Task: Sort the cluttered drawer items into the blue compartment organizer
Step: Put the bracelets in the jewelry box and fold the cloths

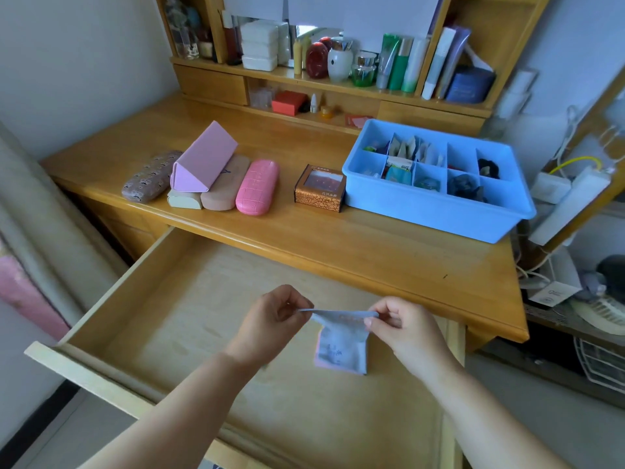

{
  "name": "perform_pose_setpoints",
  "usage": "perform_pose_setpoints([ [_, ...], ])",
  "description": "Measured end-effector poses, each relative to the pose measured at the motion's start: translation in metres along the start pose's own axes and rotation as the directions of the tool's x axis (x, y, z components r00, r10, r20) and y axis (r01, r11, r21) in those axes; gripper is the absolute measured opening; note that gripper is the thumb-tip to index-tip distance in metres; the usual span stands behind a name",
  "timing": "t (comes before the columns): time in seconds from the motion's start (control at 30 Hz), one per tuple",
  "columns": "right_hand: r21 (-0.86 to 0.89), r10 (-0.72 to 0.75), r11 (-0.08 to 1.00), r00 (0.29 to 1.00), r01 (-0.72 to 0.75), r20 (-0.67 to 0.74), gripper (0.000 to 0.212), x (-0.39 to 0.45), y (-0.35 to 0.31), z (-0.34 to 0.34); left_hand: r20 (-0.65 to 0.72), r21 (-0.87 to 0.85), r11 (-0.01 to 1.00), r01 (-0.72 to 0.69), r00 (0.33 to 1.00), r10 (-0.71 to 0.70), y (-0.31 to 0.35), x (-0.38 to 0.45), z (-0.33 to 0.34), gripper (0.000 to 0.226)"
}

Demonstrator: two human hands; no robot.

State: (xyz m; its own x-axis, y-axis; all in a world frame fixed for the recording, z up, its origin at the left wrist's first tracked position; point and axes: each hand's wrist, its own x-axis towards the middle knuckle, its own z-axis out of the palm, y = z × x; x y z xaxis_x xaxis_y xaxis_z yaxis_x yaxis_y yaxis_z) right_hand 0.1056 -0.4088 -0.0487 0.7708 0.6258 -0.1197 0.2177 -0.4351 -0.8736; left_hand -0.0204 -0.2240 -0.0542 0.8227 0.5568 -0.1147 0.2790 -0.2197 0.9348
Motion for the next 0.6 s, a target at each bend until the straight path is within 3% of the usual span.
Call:
perform_pose_setpoints([
  [0.1,-0.089,-0.030,0.996,0.999,0.033,0.033,0.016,-0.010,0.016,0.004,0.051,-0.027,0.999,0.030,0.998,-0.029,-0.013,-0.005,0.004,0.021],
  [0.23,-0.189,0.087,0.980,0.984,-0.057,0.155,0.024,-0.016,0.049,0.020,0.183,0.294,0.950,0.108,0.969,-0.167,-0.044,-0.009,0.014,0.018],
  [0.43,-0.133,0.212,0.970,0.975,-0.201,0.073,0.016,0.010,0.062,0.031,0.079,0.351,0.916,0.193,0.969,-0.235,-0.057,0.015,0.025,0.026],
  [0.6,-0.265,0.306,0.917,0.952,-0.299,-0.016,0.019,0.034,0.068,0.039,0.051,0.453,0.869,0.197,0.968,-0.246,-0.069,0.039,0.039,0.025],
])
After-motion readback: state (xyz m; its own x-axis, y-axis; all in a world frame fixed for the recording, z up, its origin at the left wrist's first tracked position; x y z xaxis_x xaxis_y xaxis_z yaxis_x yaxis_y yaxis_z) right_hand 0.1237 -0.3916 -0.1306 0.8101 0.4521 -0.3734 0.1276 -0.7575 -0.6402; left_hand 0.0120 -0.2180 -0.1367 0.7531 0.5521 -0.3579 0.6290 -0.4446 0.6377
